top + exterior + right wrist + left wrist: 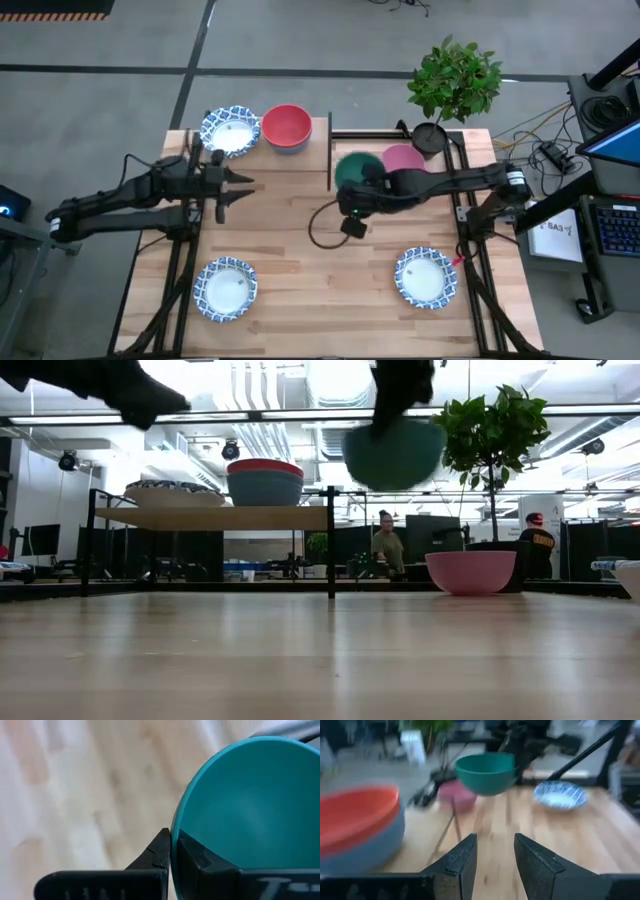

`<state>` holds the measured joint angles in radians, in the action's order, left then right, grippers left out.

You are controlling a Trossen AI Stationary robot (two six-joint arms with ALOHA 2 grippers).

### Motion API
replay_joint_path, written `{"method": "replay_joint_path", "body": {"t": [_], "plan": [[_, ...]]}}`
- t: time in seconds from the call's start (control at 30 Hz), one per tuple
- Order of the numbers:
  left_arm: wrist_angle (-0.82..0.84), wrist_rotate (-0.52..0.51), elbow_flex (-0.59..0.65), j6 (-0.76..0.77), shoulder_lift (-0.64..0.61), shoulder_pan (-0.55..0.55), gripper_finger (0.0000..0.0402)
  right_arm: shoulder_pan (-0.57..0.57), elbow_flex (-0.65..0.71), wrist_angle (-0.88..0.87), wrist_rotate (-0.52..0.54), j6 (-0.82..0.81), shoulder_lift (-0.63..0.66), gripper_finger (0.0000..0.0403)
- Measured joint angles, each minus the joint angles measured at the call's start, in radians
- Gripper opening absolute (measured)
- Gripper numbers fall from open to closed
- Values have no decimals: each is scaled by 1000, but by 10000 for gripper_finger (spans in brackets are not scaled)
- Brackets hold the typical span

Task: Place and stack bowls onto a shelf
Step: Stack the green bowl on top of the orange bowl

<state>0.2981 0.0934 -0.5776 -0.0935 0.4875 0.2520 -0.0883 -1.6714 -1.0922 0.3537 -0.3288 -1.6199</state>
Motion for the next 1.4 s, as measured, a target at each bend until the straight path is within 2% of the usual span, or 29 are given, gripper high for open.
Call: {"method": "replay_joint_path", "body": {"t": [0.1, 0.23, 0.33, 0.47, 0.67, 0.77, 1.13, 1.4], "plan": [[-52, 14, 5, -46, -37, 0, 113, -10, -83, 13, 133, 63, 0, 9], [-53, 14, -3, -70, -94, 0, 113, 23, -164, 125, 191, 235, 0, 9], [-53, 14, -4, -71, -147, 0, 113, 79, -219, 231, 151, 363, -12, 9], [-52, 0, -4, -58, -232, 0, 113, 169, -304, 299, 40, 494, -58, 9], [-40, -2, -1, -46, -345, 0, 113, 293, -425, 310, -123, 590, -174, 9], [-35, -2, 5, -44, -389, 0, 113, 332, -481, 312, -165, 614, -234, 9], [-34, -4, 17, -51, -465, 0, 113, 344, -678, 310, -179, 718, -432, 9], [-34, -5, 18, -51, -462, 0, 113, 344, -684, 320, -178, 745, -473, 9]]}}
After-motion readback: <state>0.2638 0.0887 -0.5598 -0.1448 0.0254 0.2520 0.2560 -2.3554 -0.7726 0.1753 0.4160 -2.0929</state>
